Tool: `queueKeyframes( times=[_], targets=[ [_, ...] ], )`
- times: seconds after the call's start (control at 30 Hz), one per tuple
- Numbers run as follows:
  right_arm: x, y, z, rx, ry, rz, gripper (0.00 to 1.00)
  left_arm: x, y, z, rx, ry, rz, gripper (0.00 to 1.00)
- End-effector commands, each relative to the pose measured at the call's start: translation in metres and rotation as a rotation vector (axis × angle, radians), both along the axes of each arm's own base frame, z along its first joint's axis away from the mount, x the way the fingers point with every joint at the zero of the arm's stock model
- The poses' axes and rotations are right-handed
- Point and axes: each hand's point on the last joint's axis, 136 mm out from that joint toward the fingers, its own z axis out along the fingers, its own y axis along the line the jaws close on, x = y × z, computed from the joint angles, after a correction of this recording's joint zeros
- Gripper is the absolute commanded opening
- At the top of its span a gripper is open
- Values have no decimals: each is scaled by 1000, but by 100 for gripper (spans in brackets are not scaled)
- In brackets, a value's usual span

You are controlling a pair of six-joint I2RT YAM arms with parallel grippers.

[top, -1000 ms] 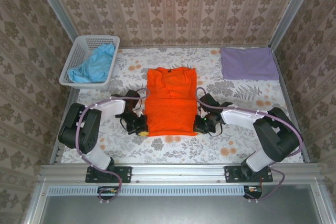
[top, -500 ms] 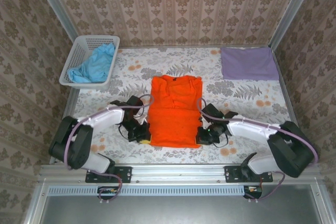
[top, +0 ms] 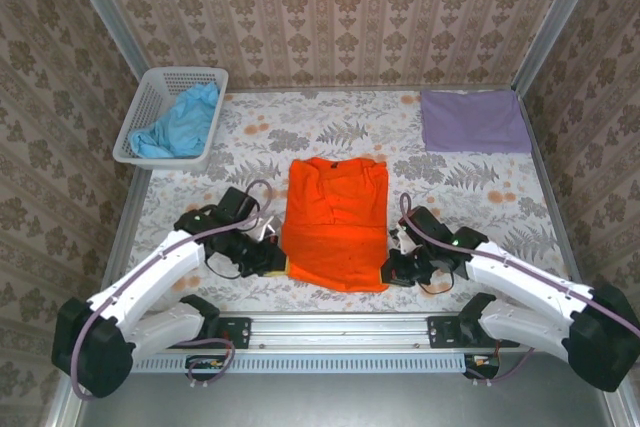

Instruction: Fold and stack the t-shirts

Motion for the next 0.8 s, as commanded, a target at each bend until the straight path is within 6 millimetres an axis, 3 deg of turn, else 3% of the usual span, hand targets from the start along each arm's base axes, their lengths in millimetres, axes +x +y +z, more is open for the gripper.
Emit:
queueKeyframes(
  times=[0.0, 0.2, 0.3, 0.47, 0.6, 0.77],
  targets=[
    [9, 3, 21, 33, -15, -37, 0, 12, -8, 32, -88, -18, 30, 0],
    [60, 5, 54, 96, -48, -147, 0, 64, -22, 59, -145, -66, 87, 0],
    [90, 0, 66, 126, -55, -237, 0, 107, -25, 66, -119, -96, 133, 0],
    [133, -13, 65, 117, -18, -344, 0, 157, -38, 64, -107, -87, 165, 0],
    [172, -15, 69, 102, -18, -363, 0, 191, -39, 59, -83, -71, 218, 0],
    [220, -18, 60, 67, 22, -393, 0, 233, -41, 51, -66, -30, 289, 0]
  ],
)
